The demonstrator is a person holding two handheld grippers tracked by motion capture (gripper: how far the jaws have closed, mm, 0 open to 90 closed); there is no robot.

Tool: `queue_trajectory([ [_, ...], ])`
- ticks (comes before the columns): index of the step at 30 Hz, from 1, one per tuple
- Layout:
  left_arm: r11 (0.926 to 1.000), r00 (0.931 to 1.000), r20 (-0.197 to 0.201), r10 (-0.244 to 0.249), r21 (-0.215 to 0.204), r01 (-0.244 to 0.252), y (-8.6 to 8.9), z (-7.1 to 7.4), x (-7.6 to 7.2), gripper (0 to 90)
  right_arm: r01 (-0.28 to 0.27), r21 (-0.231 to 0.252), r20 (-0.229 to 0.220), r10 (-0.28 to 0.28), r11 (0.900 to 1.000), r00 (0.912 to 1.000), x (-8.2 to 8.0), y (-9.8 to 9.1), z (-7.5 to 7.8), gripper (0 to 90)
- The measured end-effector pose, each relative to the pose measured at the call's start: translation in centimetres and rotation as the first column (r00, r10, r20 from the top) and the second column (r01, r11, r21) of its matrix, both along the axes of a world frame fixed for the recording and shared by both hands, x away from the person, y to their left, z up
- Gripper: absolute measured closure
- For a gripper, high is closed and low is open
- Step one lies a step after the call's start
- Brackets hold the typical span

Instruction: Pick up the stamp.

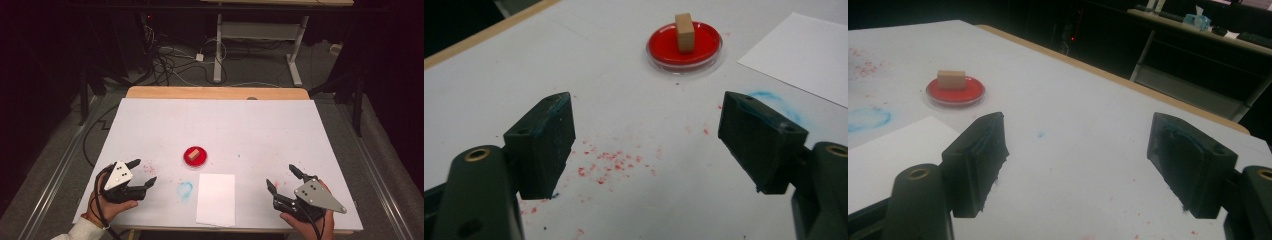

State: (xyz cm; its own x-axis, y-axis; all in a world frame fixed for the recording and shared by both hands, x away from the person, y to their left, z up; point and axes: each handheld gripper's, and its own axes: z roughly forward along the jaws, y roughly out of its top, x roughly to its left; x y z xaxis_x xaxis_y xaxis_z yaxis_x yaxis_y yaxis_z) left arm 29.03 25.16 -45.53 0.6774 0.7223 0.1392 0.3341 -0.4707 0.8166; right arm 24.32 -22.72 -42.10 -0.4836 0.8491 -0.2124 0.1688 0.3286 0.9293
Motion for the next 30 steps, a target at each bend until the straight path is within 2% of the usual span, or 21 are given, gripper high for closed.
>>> queue_trajectory([
  [9,0.9999,0.9993,-0.033,-0.016,-0.002,0.016,-0.3,0.0,0.4,23.6,0.005,-0.013,-0.010,-0.006,0.9999,0.9999,0.4,-0.3,-0.2,23.0],
  [10,0.9999,0.9993,-0.033,-0.015,0.009,0.015,-0.4,0.0,0.4,23.6,0.004,-0.010,-0.017,-0.004,0.9999,0.9999,0.5,-0.3,-0.2,22.8],
  [12,0.9998,0.9992,-0.035,-0.016,0.014,0.016,-0.3,0.2,0.4,23.6,0.003,-0.021,-0.015,-0.003,0.9998,0.9999,0.5,-0.3,-0.2,22.6],
  [13,0.9999,0.9991,-0.040,-0.015,0.001,0.015,-0.2,0.3,0.4,23.6,-0.001,-0.021,-0.014,0.001,0.9998,0.9999,0.5,-0.3,-0.2,22.2],
  [16,0.9998,0.9987,-0.050,-0.012,0.014,0.013,-0.3,0.8,0.7,23.5,-0.006,-0.027,-0.016,0.006,0.9996,0.9999,0.4,-0.1,-0.3,21.9],
  [20,0.9994,0.9985,-0.051,-0.018,0.029,0.020,-0.7,1.3,1.0,23.5,-0.026,-0.001,-0.029,0.026,0.9997,0.9992,0.6,-0.2,-0.2,21.7],
  [24,0.9989,0.9985,-0.048,-0.028,0.036,0.030,-1.3,2.2,1.4,23.5,-0.027,-0.045,-0.016,0.026,0.9986,0.9995,0.7,0.0,-0.4,21.7],
  [30,0.9977,0.9982,-0.049,-0.034,0.057,0.037,-2.2,2.8,2.1,23.6,-0.023,-0.083,-0.003,0.023,0.9963,0.9997,0.9,0.4,-0.6,22.3],
])
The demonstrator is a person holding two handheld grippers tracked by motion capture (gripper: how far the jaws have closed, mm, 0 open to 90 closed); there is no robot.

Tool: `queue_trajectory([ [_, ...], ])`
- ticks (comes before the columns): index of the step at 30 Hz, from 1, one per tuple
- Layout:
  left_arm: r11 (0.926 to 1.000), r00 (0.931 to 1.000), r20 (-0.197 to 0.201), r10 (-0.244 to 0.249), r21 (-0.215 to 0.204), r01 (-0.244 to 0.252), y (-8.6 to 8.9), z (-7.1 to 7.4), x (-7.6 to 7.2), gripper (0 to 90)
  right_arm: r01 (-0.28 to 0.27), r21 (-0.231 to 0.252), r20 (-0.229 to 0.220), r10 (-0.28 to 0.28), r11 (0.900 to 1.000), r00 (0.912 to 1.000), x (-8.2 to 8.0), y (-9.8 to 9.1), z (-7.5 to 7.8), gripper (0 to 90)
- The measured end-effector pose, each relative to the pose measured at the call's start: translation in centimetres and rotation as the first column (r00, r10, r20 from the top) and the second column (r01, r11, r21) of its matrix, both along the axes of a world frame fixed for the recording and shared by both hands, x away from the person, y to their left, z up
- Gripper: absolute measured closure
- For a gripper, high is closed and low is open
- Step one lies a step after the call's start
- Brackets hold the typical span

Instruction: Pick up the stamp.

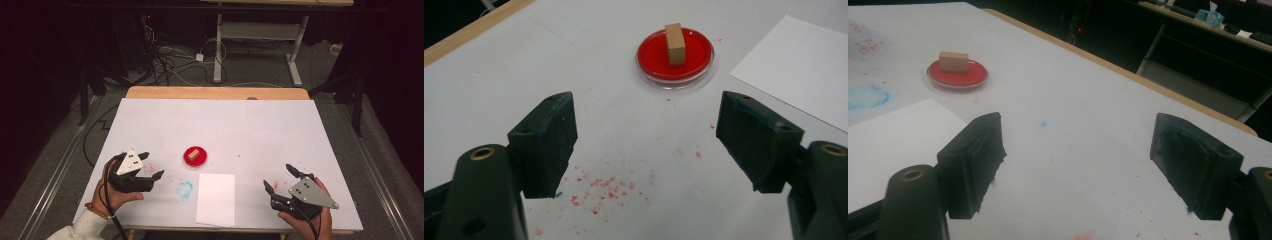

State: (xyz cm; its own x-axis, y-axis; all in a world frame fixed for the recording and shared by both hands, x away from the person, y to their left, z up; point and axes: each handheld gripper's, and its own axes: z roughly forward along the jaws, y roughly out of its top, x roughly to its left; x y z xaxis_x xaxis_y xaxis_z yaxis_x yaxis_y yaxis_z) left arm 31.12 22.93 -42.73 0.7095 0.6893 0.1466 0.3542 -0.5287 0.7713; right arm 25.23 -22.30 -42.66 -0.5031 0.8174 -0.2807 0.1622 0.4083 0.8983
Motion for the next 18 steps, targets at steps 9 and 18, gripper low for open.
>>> queue_trajectory([
  [9,0.9993,0.9991,-0.029,-0.031,0.020,0.032,-2.0,0.9,1.8,23.6,0.019,-0.018,0.010,-0.019,0.9997,0.9998,0.0,-0.3,-0.1,22.4],
  [18,0.9980,0.9986,-0.037,-0.039,0.048,0.041,-3.9,1.1,2.7,23.7,0.031,-0.030,0.018,-0.031,0.9990,0.9994,-0.3,-0.6,-0.2,23.0],
])
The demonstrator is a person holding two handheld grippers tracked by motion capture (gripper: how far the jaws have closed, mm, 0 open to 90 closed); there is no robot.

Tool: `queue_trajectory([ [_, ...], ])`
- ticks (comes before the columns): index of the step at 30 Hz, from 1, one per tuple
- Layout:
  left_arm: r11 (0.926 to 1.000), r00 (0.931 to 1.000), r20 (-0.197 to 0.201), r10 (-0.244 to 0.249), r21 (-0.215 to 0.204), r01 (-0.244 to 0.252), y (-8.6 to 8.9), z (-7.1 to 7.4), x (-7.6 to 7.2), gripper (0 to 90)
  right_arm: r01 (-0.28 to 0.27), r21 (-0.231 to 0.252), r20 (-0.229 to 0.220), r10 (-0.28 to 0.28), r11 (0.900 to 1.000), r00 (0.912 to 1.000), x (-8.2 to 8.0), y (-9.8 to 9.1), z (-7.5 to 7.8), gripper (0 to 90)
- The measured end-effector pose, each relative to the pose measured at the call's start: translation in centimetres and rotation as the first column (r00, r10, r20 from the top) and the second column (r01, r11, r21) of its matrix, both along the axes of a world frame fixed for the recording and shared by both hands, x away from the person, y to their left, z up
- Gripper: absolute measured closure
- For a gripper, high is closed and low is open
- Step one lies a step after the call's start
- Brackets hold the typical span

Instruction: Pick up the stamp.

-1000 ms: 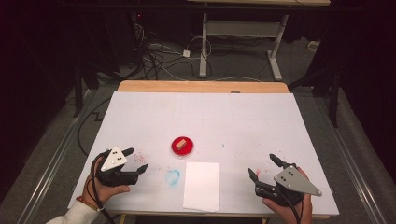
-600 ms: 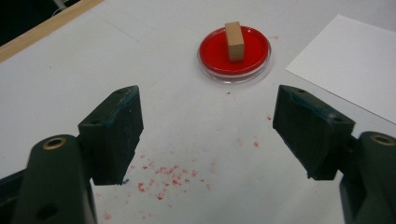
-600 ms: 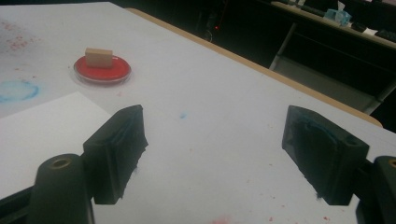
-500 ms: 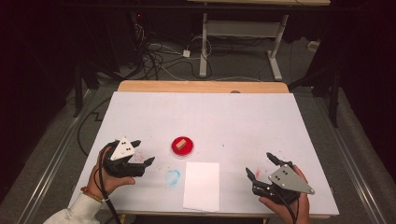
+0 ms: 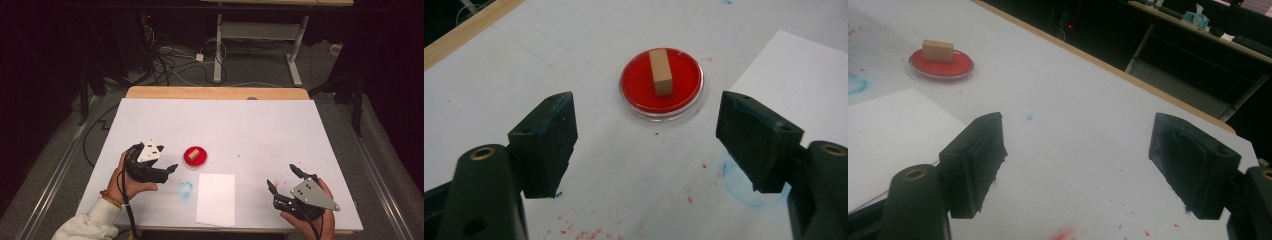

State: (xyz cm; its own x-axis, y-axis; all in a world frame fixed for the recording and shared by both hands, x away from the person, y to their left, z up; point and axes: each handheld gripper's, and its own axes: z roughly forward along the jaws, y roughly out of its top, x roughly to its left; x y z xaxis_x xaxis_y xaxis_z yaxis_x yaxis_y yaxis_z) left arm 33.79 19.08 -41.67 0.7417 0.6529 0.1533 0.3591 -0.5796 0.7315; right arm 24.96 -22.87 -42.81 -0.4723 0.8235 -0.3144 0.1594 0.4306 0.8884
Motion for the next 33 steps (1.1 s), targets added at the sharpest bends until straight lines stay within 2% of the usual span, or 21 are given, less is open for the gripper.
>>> queue_trajectory([
  [9,0.9997,0.9991,-0.038,-0.019,0.016,0.020,-1.6,0.4,0.9,27.6,0.004,-0.024,-0.005,-0.004,0.9997,1.0000,-0.1,0.1,-0.1,23.5],
  [10,0.9995,0.9988,-0.045,-0.022,0.022,0.023,-1.9,0.4,1.0,29.8,0.003,-0.036,-0.007,-0.003,0.9993,1.0000,-0.1,0.2,-0.2,23.7],
  [11,0.9989,0.9974,-0.069,-0.020,0.040,0.023,-2.4,0.5,1.3,30.4,0.001,-0.042,-0.009,-0.002,0.9991,1.0000,-0.1,0.3,-0.2,23.9],
  [12,0.9989,0.9974,-0.069,-0.020,0.040,0.023,-2.4,0.5,1.3,31.6,0.000,-0.050,-0.007,0.000,0.9987,1.0000,-0.1,0.4,-0.3,24.2],
  [13,0.9984,0.9963,-0.086,-0.004,0.055,0.009,-2.9,0.5,1.7,32.0,-0.002,-0.056,-0.007,0.002,0.9984,1.0000,0.0,0.4,-0.3,24.6],
  [14,0.9984,0.9963,-0.086,-0.004,0.055,0.009,-2.9,0.5,1.7,33.0,-0.004,-0.064,-0.009,0.004,0.9980,0.9999,0.0,0.5,-0.3,24.9],
  [15,0.9981,0.9948,-0.102,0.004,0.061,0.002,-3.1,0.4,2.0,36.5,-0.005,-0.070,-0.009,0.005,0.9976,0.9999,0.0,0.6,-0.4,24.9],
  [17,0.9972,0.9889,-0.147,0.020,0.074,-0.009,-3.7,0.2,3.0,36.4,-0.008,-0.081,-0.011,0.007,0.9966,0.9999,0.2,0.7,-0.4,25.0],
  [18,0.9972,0.9889,-0.147,0.020,0.074,-0.009,-3.7,0.2,3.0,36.5,-0.011,-0.084,-0.011,0.010,0.9964,0.9999,0.2,0.8,-0.5,24.9],
  [20,0.9972,0.9792,-0.201,0.025,0.074,-0.010,-4.3,0.1,4.1,36.5,-0.011,-0.089,-0.011,0.011,0.9959,0.9999,0.4,0.9,-0.5,25.0],
  [21,0.9972,0.9792,-0.201,0.025,0.074,-0.010,-4.3,0.1,4.1,37.7,-0.012,-0.089,-0.012,0.011,0.9960,0.9999,0.5,0.9,-0.6,25.1],
  [23,0.9965,0.9693,-0.246,0.007,0.083,0.014,-4.9,0.1,4.8,39.3,-0.012,-0.095,-0.017,0.011,0.9954,0.9998,0.6,1.1,-0.7,25.2],
  [25,0.9922,0.9630,-0.269,0.003,0.121,0.031,-5.7,0.0,5.5,42.1,-0.016,-0.099,-0.016,0.014,0.9950,0.9998,0.7,1.1,-0.7,25.3],
  [26,0.9896,0.9539,-0.300,-0.002,0.137,0.045,-6.3,0.0,6.2,45.3,-0.022,-0.105,-0.020,0.020,0.9942,0.9996,0.8,1.3,-0.8,25.4],
  [32,0.9823,0.9457,-0.325,-0.008,0.175,0.068,-7.6,-0.3,7.3,55.6,-0.036,-0.124,-0.018,0.034,0.9916,0.9992,0.9,1.6,-0.8,25.7],
  [33,0.9777,0.9425,-0.334,0.000,0.198,0.070,-8.0,-0.6,7.7,56.3,-0.035,-0.127,-0.020,0.033,0.9913,0.9992,1.0,1.7,-0.9,25.8],
])
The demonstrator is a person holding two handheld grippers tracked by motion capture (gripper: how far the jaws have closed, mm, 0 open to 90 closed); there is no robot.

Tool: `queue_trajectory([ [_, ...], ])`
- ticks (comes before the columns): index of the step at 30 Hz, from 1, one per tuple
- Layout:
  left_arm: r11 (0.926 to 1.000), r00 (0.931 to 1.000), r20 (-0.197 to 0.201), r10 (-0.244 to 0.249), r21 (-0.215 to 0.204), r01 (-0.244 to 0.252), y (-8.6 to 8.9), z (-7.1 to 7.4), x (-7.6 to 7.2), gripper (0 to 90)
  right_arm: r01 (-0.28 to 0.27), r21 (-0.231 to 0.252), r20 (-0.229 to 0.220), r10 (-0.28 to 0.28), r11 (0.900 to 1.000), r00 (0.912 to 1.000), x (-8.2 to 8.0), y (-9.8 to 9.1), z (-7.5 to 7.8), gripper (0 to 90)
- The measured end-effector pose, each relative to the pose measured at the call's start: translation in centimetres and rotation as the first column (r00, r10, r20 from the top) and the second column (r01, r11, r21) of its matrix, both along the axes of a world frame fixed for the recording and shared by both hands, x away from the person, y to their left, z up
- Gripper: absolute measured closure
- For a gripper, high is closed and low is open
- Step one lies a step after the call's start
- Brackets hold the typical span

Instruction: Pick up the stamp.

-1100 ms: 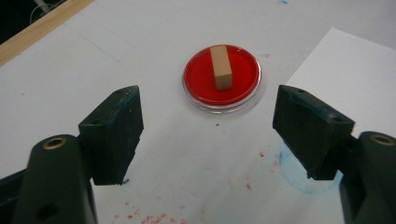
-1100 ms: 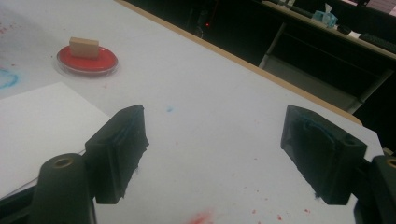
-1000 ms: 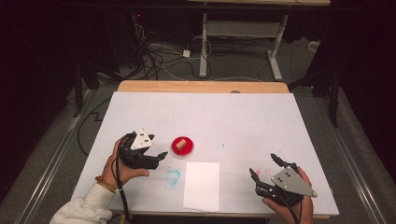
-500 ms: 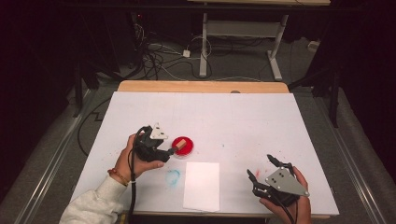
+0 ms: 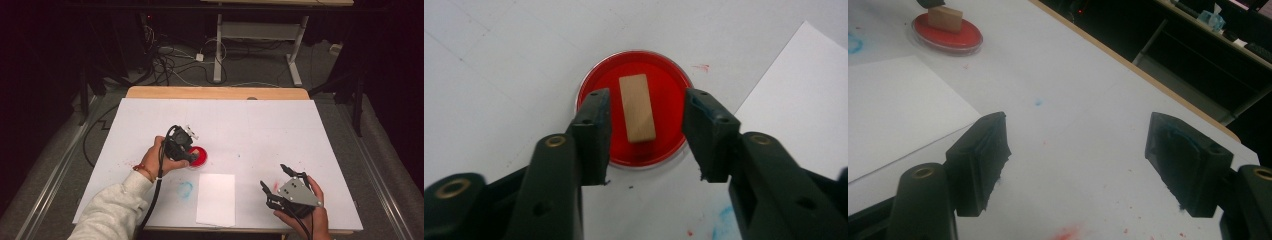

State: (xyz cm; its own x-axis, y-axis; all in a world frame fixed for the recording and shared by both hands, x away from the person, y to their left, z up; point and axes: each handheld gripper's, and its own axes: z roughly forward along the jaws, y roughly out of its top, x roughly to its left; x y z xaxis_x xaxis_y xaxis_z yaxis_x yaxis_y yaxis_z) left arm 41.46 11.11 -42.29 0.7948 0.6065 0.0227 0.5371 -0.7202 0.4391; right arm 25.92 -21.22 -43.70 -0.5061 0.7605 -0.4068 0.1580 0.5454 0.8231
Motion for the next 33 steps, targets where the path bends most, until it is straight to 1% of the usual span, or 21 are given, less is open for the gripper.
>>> queue_trajectory([
  [1,1.0000,1.0000,-0.008,0.001,0.008,-0.001,-0.10,-0.19,0.19,57.8,0.001,-0.006,0.000,-0.001,1.0000,1.0000,0.01,0.05,-0.05,25.7],
  [3,1.0000,0.9999,-0.015,0.003,0.009,-0.003,-0.16,-0.34,0.34,61.2,0.002,-0.012,0.004,-0.002,0.9999,1.0000,-0.04,0.10,-0.07,25.9],
  [4,0.9998,0.9997,-0.021,0.010,0.018,-0.010,-0.19,-0.57,0.58,62.4,0.003,-0.016,0.007,-0.003,0.9999,1.0000,-0.08,0.08,-0.03,26.0],
  [7,0.9998,0.9997,-0.021,0.013,0.017,-0.012,-0.19,-0.66,0.70,64.9,0.008,-0.015,0.013,-0.007,0.9999,0.9999,-0.17,0.00,0.04,26.1],
  [8,0.9997,0.9998,-0.016,0.015,0.019,-0.015,-0.20,-0.67,0.74,64.9,0.008,-0.015,0.013,-0.007,0.9999,0.9999,-0.17,0.00,0.04,26.1],
  [9,0.9997,0.9998,-0.016,0.012,0.022,-0.012,-0.22,-0.69,0.81,65.6,0.010,-0.017,0.012,-0.010,0.9998,0.9999,-0.19,-0.05,0.03,26.1],
  [10,0.9994,0.9998,-0.019,0.003,0.035,-0.002,-0.36,-0.80,0.91,65.8,0.011,-0.019,0.013,-0.011,0.9998,0.9999,-0.18,-0.09,0.02,26.2],
  [11,0.9994,0.9998,-0.019,0.003,0.035,-0.002,-0.36,-0.80,0.91,65.7,0.012,-0.021,0.012,-0.012,0.9997,0.9999,-0.18,-0.10,0.01,26.2],
  [13,0.9989,0.9997,-0.025,-0.002,0.047,0.004,-0.56,-1.02,1.09,68.0,0.014,-0.023,0.012,-0.013,0.9996,0.9998,-0.21,-0.11,0.01,26.4],
  [17,0.9988,0.9997,-0.022,-0.006,0.049,0.007,-0.71,-1.15,1.17,71.1,0.015,-0.027,0.011,-0.014,0.9995,0.9998,-0.29,-0.07,-0.01,26.5],
  [20,0.9984,0.9997,-0.019,-0.018,0.053,0.019,-0.78,-1.15,1.14,73.3,0.018,-0.033,0.012,-0.017,0.9993,0.9998,-0.27,-0.08,-0.03,26.7],
  [23,0.9980,0.9996,-0.016,-0.024,0.059,0.025,-0.85,-1.14,1.06,73.5,0.018,-0.034,0.013,-0.018,0.9993,0.9998,-0.27,-0.11,-0.05,26.8],
  [27,0.9961,0.9993,-0.007,-0.037,0.079,0.038,-1.00,-1.06,1.01,73.6,0.021,-0.028,0.013,-0.021,0.9994,0.9997,-0.30,-0.09,0.00,26.8],
  [29,0.9962,0.9993,-0.005,-0.038,0.079,0.038,-0.98,-1.05,1.00,73.6,0.020,-0.029,0.018,-0.019,0.9994,0.9997,-0.23,-0.08,0.04,26.8],
  [31,0.9972,0.9992,-0.002,-0.039,0.063,0.039,-0.83,-0.97,0.93,73.6,0.021,-0.025,0.017,-0.020,0.9995,0.9996,-0.17,-0.05,0.06,26.8],
  [33,0.9983,0.9994,0.013,-0.033,0.048,0.032,-0.61,-0.80,0.80,73.6,0.020,-0.024,0.014,-0.020,0.9995,0.9997,0.02,-0.05,0.01,26.7],
])
